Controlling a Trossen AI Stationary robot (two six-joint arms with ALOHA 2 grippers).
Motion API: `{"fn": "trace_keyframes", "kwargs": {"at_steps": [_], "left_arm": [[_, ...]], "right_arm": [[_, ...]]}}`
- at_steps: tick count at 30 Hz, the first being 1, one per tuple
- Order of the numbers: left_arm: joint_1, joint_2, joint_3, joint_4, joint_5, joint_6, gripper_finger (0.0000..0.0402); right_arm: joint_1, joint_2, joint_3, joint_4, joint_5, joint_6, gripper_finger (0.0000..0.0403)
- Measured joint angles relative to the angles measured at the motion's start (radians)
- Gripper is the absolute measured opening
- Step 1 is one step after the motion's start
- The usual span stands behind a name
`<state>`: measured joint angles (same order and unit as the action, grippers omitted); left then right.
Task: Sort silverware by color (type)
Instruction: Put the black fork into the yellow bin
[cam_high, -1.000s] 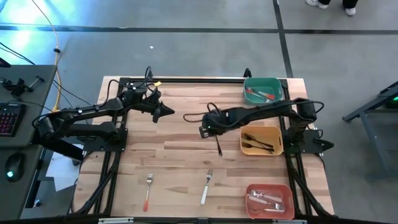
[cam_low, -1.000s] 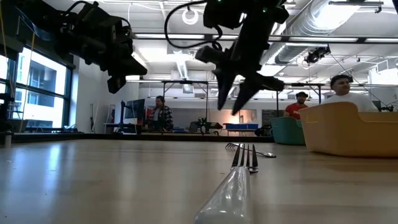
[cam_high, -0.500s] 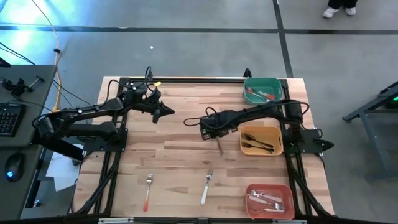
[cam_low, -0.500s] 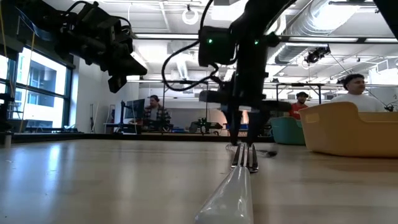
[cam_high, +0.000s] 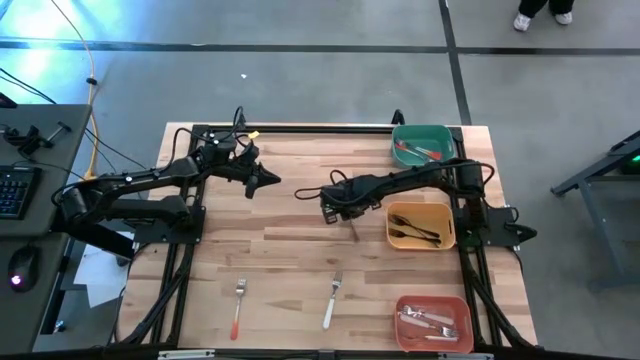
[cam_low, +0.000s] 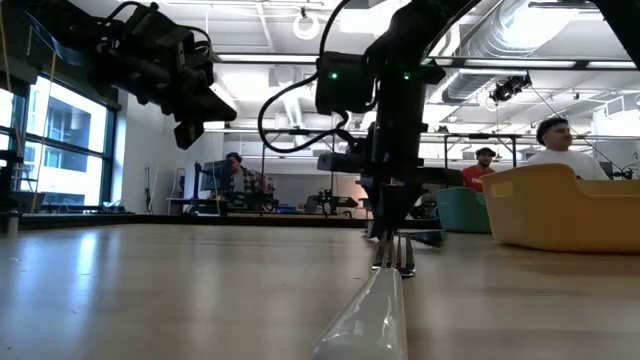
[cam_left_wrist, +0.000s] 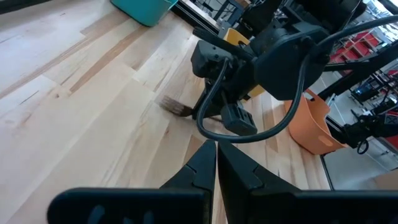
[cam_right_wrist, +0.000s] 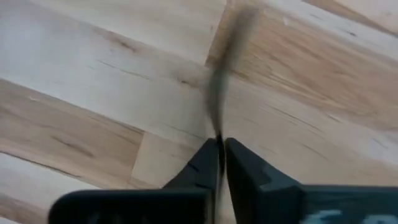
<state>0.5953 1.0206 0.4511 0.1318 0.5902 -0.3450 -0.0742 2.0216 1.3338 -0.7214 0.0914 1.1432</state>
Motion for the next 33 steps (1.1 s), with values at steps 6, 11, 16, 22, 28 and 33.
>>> {"fn": "trace_keyframes", "kwargs": {"at_steps": [6, 11, 16, 22, 28, 33], "left_arm": [[0.0, 0.0, 0.0, 0.0, -0.004, 0.0, 0.0009], [-0.001, 0.0, 0.0, -0.005, -0.023, -0.001, 0.0009], [-0.001, 0.0, 0.0, -0.008, -0.022, 0.0, 0.0009], [0.0, 0.0, 0.0, -0.007, -0.032, 0.007, 0.0009], [0.0, 0.0, 0.0, -0.007, -0.053, 0.007, 0.0009], [0.0, 0.0, 0.0, -0.007, -0.054, -0.015, 0.0009]], "right_arm": [[-0.002, -0.009, 0.033, -0.032, -0.041, -0.051, 0.0005], [0.015, -0.102, 0.095, -0.078, -0.041, -0.108, 0.0001], [0.061, -0.223, 0.14, -0.312, -0.027, -0.181, 0.0], [0.106, -0.411, 0.146, -0.672, 0.039, -0.19, 0.0], [0.114, -0.574, 0.102, -0.855, 0.058, -0.3, 0.0], [0.113, -0.691, 0.007, -0.851, 0.036, -0.424, 0.0]]}}
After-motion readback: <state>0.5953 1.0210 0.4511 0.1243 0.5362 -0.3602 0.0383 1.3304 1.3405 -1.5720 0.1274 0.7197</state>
